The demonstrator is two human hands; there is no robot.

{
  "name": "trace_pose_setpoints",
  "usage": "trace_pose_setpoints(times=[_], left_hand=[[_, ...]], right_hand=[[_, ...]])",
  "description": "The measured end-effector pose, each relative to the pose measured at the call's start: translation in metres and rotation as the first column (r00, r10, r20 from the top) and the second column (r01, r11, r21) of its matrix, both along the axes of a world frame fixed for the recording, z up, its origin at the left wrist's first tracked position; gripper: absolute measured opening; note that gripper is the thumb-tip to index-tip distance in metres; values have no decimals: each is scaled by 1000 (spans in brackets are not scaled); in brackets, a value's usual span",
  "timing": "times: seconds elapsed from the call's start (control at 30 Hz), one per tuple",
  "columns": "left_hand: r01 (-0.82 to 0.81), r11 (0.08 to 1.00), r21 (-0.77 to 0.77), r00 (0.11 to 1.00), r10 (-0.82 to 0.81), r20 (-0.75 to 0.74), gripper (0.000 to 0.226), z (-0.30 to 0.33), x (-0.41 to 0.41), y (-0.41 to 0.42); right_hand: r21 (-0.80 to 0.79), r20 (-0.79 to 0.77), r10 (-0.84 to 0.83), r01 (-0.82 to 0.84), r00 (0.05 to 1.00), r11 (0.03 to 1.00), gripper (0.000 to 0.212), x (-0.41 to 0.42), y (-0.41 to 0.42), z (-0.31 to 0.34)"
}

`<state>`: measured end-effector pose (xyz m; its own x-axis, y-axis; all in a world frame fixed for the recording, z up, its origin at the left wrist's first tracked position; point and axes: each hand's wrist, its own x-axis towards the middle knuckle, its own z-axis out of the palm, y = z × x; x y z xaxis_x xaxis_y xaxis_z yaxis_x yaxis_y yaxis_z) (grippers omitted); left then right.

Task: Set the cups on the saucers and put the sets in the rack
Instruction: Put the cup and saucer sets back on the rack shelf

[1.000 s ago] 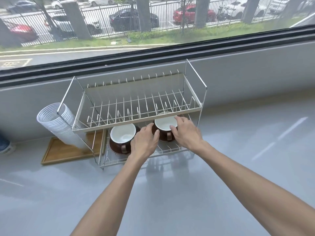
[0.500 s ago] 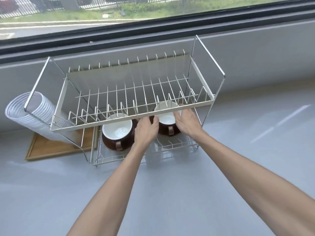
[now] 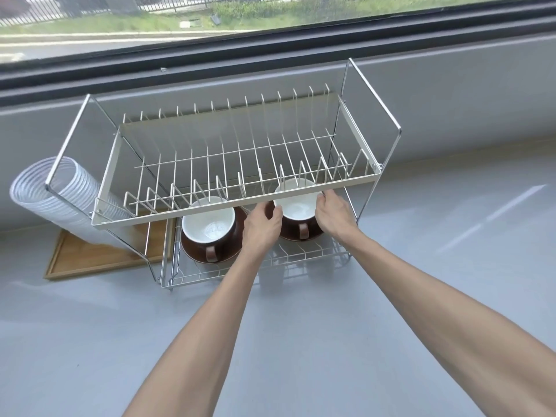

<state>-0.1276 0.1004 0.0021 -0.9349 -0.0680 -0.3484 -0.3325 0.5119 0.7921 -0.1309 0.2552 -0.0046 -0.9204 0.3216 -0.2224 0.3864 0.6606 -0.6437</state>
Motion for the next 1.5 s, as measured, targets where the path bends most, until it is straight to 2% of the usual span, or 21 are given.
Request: trace_pose_setpoints(times=[0.2,0.33,0.5,0.73,0.9,1.0,1.1,1.27,1.5], left_hand=[[51,997,-55,999,-50,20,55,3,6,0],[172,977,-127,985,-166,50,56,11,8,-7],[261,946,-194,965,-259,35,47,24,12,-26],[182,960,-214,977,-201,-73,35,45,29,-61],[82,958,-274,973,-136,-187,36,49,42,-91],[21,940,-340,962,-111,-248,37,45,44,-112],[-77,941,-328,957,-23,-289,40,41,41,-127],[-278,951,-137,952,253,-173,36,32,29,-144],[-290,957,6,956,291,-31,57,0,19,-155]], right_hand=[[20,5,35,-35,999,999,40,7,-1,5],[45,43,46,-48,998,998,44,12,-6,14],[164,36,106,-111,994,980,46,18,-19,31],[210,-93,249,-226,964,951,39,33,-57,49],[268,-129,362,-319,923,909,35,39,-87,47],[231,-141,398,-361,906,903,40,38,-103,43],[103,-132,377,-365,917,925,44,31,-118,38],[-99,-38,297,-299,954,949,49,18,-136,28],[-225,42,218,-203,975,953,53,7,-145,9]])
